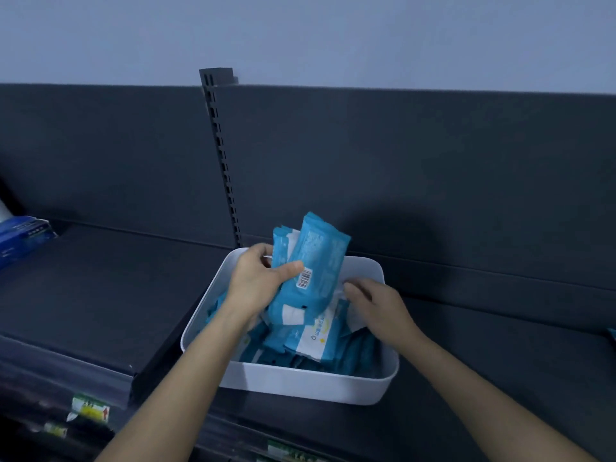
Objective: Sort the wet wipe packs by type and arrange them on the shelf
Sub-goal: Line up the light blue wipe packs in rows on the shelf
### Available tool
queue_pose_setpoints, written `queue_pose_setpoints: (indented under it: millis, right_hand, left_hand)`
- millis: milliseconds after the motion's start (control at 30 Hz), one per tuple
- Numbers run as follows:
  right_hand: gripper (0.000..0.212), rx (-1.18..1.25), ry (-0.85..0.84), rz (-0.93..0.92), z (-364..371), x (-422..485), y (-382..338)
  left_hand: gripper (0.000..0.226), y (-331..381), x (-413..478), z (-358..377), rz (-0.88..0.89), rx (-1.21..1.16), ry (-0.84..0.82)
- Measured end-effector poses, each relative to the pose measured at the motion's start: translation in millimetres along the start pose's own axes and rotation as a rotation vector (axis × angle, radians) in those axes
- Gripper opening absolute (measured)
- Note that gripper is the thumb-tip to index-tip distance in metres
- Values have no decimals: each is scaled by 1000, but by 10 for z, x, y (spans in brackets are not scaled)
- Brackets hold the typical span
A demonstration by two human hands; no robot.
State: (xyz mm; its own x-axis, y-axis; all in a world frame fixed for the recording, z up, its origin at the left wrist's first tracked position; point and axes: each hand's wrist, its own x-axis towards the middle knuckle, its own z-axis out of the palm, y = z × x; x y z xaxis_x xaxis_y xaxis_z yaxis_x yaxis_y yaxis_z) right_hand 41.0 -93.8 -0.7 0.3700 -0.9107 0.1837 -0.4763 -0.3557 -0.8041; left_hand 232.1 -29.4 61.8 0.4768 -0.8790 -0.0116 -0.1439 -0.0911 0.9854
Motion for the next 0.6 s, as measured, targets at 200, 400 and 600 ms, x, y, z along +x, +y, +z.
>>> queue_pose_setpoints:
  millis: [200,400,600]
  right_hand:
    - [29,808,71,219,-343,-131,-189]
    - [29,1006,211,289,-875,-389,73]
    - [24,1130,314,404,-1427,-669,550]
  left_hand:
    - [24,2,-205,561,7,-221,-159]
    - [7,42,-305,1165,50,-241,-243]
    - [13,40,-467,1766,-55,-289,-306]
